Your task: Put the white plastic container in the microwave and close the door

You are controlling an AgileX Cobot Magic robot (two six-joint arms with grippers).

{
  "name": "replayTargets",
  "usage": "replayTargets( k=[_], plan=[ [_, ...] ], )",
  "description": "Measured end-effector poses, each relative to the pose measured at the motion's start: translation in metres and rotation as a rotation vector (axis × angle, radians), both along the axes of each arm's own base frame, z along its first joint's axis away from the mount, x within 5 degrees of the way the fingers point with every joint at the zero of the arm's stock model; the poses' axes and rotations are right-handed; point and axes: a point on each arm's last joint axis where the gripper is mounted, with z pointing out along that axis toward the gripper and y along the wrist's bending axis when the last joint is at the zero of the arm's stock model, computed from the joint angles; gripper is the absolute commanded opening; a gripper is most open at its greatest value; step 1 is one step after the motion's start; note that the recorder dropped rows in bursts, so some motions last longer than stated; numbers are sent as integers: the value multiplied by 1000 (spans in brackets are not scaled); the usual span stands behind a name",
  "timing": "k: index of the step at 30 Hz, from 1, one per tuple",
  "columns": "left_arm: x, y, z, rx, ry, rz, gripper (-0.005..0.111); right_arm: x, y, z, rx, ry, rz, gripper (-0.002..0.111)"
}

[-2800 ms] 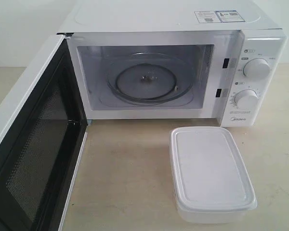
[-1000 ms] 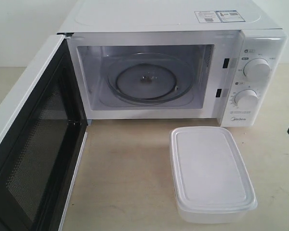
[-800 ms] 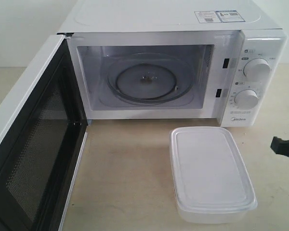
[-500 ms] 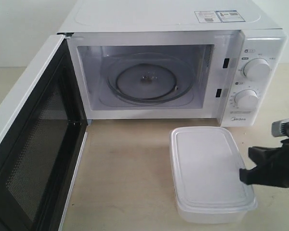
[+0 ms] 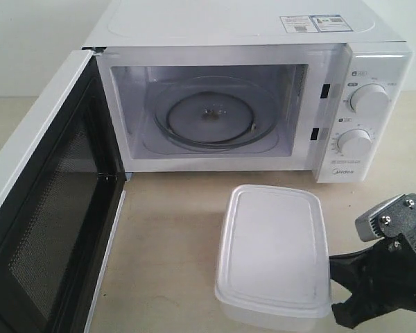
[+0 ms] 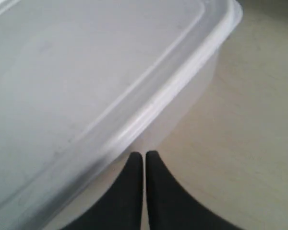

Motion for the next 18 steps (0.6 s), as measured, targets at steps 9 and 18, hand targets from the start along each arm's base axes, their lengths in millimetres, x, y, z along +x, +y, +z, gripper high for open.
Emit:
replayTargets(
  k=[9,18],
  plan=[
    [0,0,0,0,0,0,4,-7,9,3,59,4,122,0],
    [0,0,0,0,0,0,4,-4,3,-1,51,80,-1,0]
  ],
)
